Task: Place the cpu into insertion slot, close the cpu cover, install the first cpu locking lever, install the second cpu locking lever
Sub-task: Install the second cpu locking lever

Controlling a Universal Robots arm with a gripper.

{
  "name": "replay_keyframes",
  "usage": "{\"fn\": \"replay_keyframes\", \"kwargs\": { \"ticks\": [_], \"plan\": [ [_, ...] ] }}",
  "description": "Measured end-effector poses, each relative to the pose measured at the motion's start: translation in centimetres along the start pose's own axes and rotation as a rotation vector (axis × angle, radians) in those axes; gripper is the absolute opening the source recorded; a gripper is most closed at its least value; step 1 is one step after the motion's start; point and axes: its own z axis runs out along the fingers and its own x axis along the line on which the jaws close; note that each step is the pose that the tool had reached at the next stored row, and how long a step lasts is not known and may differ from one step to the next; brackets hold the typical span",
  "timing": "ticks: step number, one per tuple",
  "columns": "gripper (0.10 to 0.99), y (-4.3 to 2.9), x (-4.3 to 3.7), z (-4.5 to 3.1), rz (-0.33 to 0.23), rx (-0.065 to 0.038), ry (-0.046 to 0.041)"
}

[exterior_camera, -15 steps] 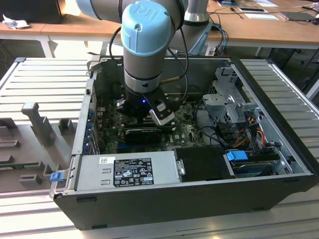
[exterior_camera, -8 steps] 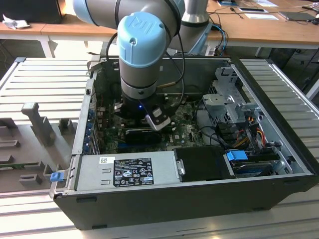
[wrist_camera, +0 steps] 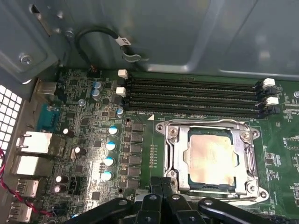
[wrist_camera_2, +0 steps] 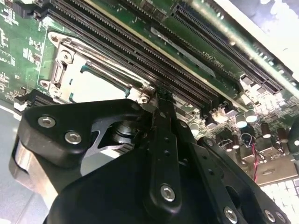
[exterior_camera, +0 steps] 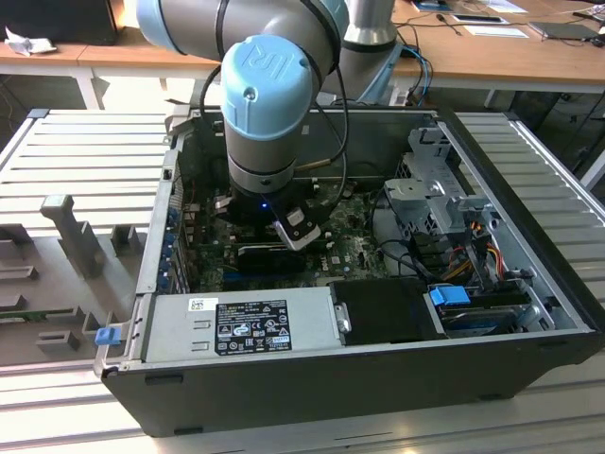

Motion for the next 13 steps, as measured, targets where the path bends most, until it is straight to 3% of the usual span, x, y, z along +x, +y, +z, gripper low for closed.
{"fn": "replay_keyframes", "kwargs": {
  "ticks": [2, 5, 13],
  "plan": [
    [0.106, 0.13, 0.00, -0.34, 0.000, 0.000, -0.0002],
    [0.106, 0.54, 0.00, -1.47, 0.000, 0.000, 0.0000],
    [0.106, 0.83, -0.01, -2.24, 0.000, 0.000, -0.0002]
  ]
}}
